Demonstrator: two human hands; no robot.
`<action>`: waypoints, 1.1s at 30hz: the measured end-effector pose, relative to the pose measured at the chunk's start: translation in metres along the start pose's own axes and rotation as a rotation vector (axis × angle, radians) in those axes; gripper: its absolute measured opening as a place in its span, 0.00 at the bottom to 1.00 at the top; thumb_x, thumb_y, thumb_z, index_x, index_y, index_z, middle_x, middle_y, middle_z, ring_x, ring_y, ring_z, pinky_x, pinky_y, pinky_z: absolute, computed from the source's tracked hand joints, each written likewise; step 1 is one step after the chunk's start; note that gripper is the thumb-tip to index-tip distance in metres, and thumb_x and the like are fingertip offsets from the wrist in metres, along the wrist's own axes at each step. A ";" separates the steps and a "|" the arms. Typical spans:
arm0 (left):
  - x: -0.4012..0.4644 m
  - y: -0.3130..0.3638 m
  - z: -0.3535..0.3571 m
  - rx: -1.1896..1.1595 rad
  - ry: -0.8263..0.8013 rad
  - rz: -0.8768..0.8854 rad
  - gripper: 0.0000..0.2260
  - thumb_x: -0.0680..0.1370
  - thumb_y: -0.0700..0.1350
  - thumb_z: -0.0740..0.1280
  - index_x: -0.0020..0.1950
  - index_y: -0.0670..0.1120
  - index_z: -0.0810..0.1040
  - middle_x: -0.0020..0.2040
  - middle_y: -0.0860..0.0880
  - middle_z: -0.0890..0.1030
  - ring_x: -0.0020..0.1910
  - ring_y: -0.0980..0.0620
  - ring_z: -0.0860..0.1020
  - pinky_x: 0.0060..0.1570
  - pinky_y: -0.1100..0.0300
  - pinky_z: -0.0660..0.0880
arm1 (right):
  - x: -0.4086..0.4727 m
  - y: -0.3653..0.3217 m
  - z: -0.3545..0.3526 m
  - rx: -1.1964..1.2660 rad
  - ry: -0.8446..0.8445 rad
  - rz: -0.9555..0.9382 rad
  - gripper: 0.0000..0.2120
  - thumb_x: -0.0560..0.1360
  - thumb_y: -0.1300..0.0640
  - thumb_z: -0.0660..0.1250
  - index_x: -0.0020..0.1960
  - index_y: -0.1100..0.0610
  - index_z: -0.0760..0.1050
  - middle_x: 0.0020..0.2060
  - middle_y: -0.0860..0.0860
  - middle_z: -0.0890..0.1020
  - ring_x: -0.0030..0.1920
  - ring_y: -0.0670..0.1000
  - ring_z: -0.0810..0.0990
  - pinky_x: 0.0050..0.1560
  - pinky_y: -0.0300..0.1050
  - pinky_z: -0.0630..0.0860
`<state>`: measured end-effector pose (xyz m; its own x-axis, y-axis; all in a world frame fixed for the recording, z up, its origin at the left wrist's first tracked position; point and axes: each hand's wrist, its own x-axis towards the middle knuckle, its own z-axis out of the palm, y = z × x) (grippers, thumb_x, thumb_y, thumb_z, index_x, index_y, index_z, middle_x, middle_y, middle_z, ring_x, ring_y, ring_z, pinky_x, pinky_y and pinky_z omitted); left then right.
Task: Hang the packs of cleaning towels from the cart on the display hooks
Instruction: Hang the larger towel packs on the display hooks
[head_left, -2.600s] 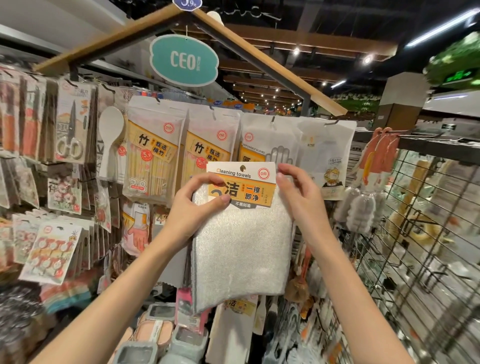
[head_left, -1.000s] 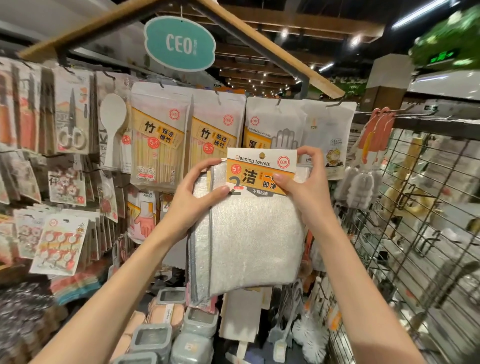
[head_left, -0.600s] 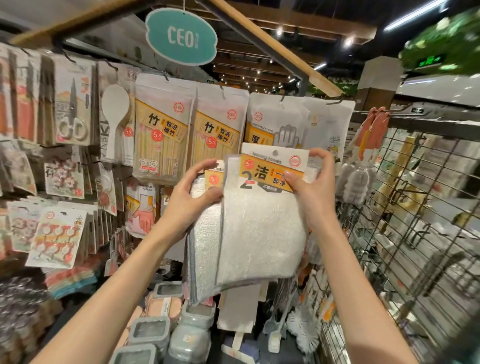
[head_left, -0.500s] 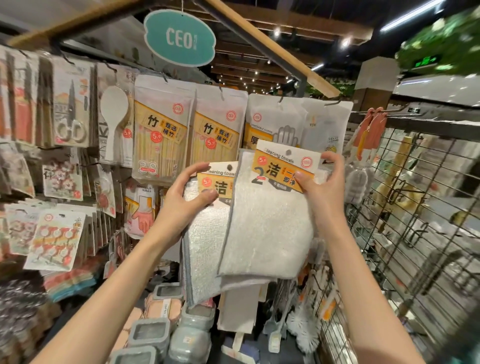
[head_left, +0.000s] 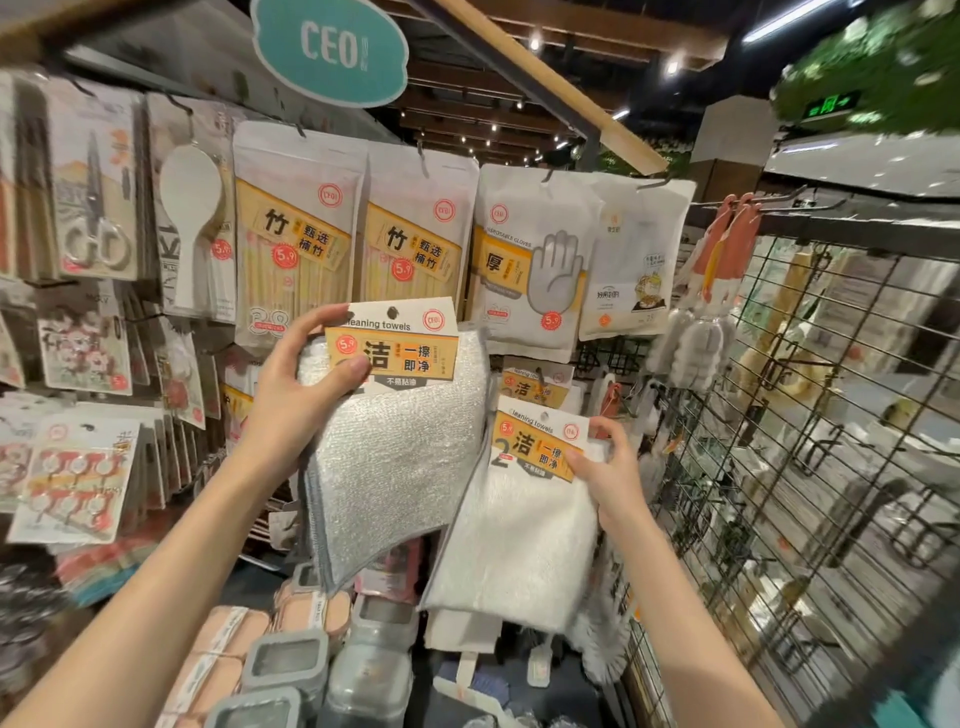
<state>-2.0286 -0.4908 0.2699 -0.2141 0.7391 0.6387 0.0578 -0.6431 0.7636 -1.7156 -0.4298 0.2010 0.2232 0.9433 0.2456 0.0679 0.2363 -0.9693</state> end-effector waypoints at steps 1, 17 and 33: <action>0.001 -0.001 -0.001 0.008 -0.003 -0.006 0.19 0.73 0.39 0.72 0.59 0.59 0.76 0.53 0.66 0.78 0.50 0.65 0.79 0.42 0.71 0.76 | 0.003 0.004 0.003 -0.014 0.001 0.007 0.20 0.71 0.71 0.68 0.57 0.52 0.71 0.55 0.50 0.76 0.51 0.53 0.79 0.51 0.50 0.79; 0.017 -0.014 0.025 0.023 0.052 -0.048 0.20 0.70 0.45 0.73 0.60 0.59 0.77 0.53 0.63 0.79 0.50 0.61 0.81 0.43 0.70 0.77 | 0.073 0.027 0.019 -0.032 0.135 0.021 0.20 0.73 0.70 0.66 0.63 0.57 0.70 0.63 0.55 0.73 0.62 0.55 0.74 0.61 0.55 0.74; 0.022 -0.022 0.040 0.043 0.103 -0.037 0.16 0.73 0.40 0.71 0.50 0.61 0.80 0.50 0.62 0.82 0.48 0.62 0.81 0.41 0.71 0.76 | 0.128 0.041 0.037 -0.106 0.224 -0.036 0.18 0.72 0.70 0.67 0.57 0.55 0.72 0.51 0.48 0.75 0.52 0.49 0.74 0.47 0.38 0.70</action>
<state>-1.9957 -0.4520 0.2706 -0.3163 0.7363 0.5982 0.0896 -0.6045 0.7915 -1.7196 -0.2904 0.1921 0.4283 0.8565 0.2879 0.1785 0.2321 -0.9562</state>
